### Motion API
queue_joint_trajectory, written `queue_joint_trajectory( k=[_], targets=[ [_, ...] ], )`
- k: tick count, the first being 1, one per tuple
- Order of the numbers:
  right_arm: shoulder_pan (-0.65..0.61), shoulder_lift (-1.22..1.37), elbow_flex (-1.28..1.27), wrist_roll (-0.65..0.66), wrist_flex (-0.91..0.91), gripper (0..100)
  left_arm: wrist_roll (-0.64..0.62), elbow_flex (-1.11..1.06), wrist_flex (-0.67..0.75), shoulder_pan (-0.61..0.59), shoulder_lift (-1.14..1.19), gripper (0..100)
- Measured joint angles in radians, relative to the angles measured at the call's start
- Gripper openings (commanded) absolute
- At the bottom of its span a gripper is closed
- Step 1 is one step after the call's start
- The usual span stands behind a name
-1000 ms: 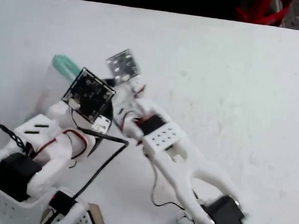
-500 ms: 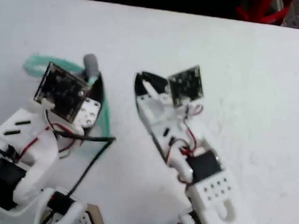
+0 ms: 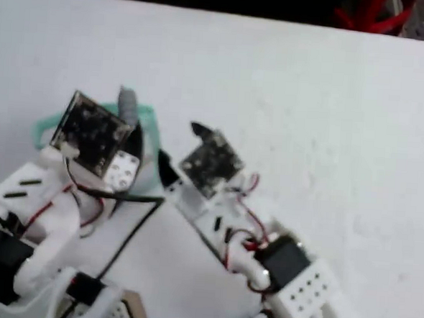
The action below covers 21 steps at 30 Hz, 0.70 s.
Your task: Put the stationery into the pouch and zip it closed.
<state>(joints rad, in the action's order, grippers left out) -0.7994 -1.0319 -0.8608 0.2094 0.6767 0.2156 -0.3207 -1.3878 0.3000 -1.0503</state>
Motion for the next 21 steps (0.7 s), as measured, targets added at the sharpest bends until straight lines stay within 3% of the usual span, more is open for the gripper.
queue_joint_trajectory(
  k=[5,12,21],
  targets=[
    [-0.04,0.051,0.0,0.058,-0.037,31.1,-0.005,0.0,-0.086,0.002,-0.031,2],
    [-0.11,0.058,0.0,0.198,-0.074,31.4,-0.005,0.002,-0.167,0.002,-0.264,2],
    [-0.169,0.218,0.103,0.278,-0.048,27.8,-0.008,0.002,-0.288,0.003,-0.288,2]
  ],
)
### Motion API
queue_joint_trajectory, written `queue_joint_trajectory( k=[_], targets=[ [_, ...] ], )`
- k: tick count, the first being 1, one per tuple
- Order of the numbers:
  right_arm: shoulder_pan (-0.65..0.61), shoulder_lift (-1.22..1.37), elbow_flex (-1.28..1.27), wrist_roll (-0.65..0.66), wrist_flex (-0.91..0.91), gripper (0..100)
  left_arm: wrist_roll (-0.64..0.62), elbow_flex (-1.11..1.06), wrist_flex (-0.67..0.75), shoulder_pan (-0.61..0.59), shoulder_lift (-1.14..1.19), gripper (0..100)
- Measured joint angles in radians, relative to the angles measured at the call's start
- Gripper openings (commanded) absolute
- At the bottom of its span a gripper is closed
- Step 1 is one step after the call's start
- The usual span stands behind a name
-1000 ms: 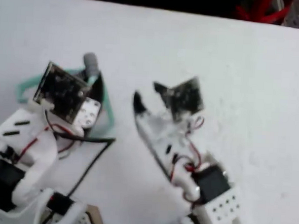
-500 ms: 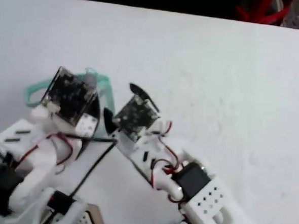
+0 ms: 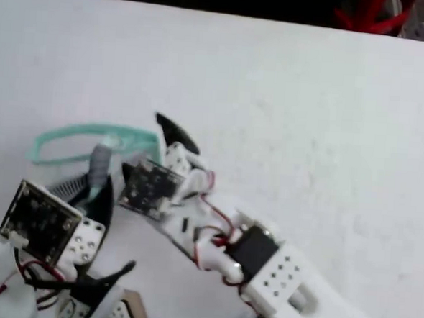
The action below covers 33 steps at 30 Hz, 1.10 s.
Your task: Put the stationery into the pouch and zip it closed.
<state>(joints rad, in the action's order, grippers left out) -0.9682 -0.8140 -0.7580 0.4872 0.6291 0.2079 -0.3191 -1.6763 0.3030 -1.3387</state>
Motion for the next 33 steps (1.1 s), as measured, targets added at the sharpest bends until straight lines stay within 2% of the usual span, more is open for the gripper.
queue_joint_trajectory(
  k=[5,7,9,13,17,22,26,33],
  targets=[
    [-0.034,0.081,0.084,0.037,0.077,0.2,0.0,0.0,-0.008,-0.003,0.0,2],
    [-0.034,0.078,0.091,0.037,0.091,3.4,0.0,0.0,-0.008,-0.003,0.0,2],
    [-0.018,0.06,0.091,0.037,0.107,1.9,0.0,0.0,-0.008,-0.006,0.0,2],
    [0.034,0.002,0.058,0.02,0.112,1.9,0.002,0.0,0.006,-0.087,0.0,2],
    [0.086,-0.109,-0.063,0.008,0.037,2.0,0.003,-0.077,0.095,-0.193,0.0,2],
    [0.129,-0.302,-0.267,0.006,-0.08,1.9,0.003,-0.27,0.275,-0.299,0.0,2],
    [0.133,-0.411,-0.345,0.006,-0.091,1.9,0.005,-0.356,0.376,-0.336,0.002,2],
    [0.133,-0.408,-0.353,0.006,-0.098,1.9,0.005,-0.368,0.459,-0.399,0.002,2]
  ],
)
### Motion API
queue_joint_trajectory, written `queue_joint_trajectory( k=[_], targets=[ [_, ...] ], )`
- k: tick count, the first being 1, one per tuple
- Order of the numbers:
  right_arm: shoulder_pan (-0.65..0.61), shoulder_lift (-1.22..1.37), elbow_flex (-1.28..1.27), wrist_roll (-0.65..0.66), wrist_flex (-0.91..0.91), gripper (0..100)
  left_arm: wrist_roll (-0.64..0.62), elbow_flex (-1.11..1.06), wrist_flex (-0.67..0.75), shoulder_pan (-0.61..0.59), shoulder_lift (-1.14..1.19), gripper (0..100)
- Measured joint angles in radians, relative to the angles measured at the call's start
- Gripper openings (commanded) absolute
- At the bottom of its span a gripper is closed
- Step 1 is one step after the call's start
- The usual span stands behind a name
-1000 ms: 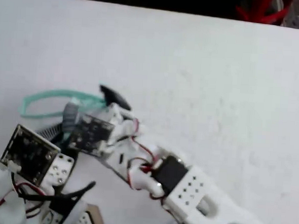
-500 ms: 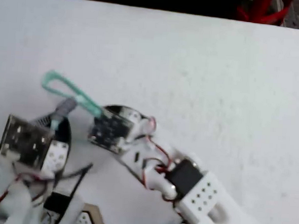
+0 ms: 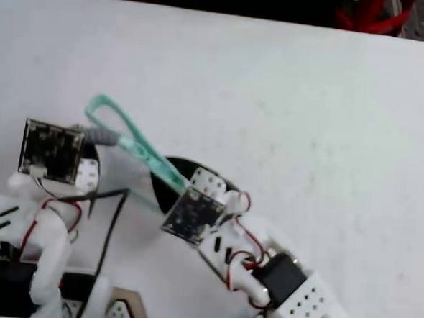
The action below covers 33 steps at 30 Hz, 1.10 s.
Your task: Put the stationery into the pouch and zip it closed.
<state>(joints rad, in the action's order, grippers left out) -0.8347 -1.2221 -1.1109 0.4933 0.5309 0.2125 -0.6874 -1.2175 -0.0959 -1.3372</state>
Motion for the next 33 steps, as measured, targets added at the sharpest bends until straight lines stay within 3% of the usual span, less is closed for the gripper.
queue_joint_trajectory(
  k=[7,18,33],
  targets=[
    [0.0,0.005,0.0,-0.002,-0.002,1.9,0.032,-0.009,0.083,-0.091,0.031,2],
    [0.0,0.005,0.0,-0.002,-0.003,1.9,0.037,0.135,0.175,-0.29,0.453,2],
    [0.0,0.003,-0.009,-0.002,-0.012,1.9,0.055,0.183,0.342,-0.485,0.674,2]
  ],
)
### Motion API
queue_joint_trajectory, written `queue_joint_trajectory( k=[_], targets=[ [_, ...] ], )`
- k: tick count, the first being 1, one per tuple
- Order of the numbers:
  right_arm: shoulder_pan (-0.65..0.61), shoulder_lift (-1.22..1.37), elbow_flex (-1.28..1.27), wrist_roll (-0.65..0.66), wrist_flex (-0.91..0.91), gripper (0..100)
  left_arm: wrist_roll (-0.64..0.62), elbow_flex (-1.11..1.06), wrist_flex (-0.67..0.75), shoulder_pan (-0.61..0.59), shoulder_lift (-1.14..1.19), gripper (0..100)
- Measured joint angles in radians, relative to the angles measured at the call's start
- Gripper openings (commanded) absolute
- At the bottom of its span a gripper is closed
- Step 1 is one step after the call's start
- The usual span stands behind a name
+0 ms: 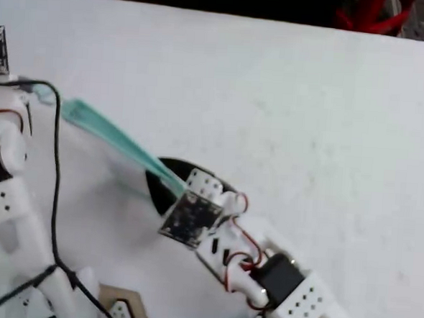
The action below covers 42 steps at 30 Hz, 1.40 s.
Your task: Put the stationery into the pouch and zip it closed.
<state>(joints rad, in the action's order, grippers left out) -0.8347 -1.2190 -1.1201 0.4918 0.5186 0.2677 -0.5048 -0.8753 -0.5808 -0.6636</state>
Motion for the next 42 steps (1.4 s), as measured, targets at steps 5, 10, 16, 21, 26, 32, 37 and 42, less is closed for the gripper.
queue_joint_trajectory(
  k=[5,10,16,21,26,32,37,42],
  targets=[
    [0.0,0.0,-0.002,-0.021,-0.015,1.9,0.008,0.003,0.006,0.005,0.005,13],
    [0.003,0.031,-0.005,-0.077,-0.084,1.9,-0.103,0.135,-0.178,0.183,-0.02,26],
    [0.02,0.193,0.086,-0.213,-0.121,1.9,-0.249,0.405,-0.302,0.374,-0.091,28],
    [0.081,0.341,0.143,-0.356,-0.226,1.9,-0.261,0.526,-0.44,0.423,-0.106,28],
    [0.166,0.476,0.229,-0.491,-0.272,1.9,-0.255,0.456,-0.522,0.341,-0.112,27],
    [0.373,0.666,0.35,-0.605,-0.272,1.9,-0.287,0.009,-0.276,0.236,-0.104,27],
    [0.531,0.74,0.351,-0.609,-0.272,1.9,-0.353,-0.338,0.018,0.233,-0.104,27],
    [0.618,0.738,0.259,-0.474,-0.272,1.9,-0.342,-0.489,0.153,0.307,-0.103,27]
  ],
)
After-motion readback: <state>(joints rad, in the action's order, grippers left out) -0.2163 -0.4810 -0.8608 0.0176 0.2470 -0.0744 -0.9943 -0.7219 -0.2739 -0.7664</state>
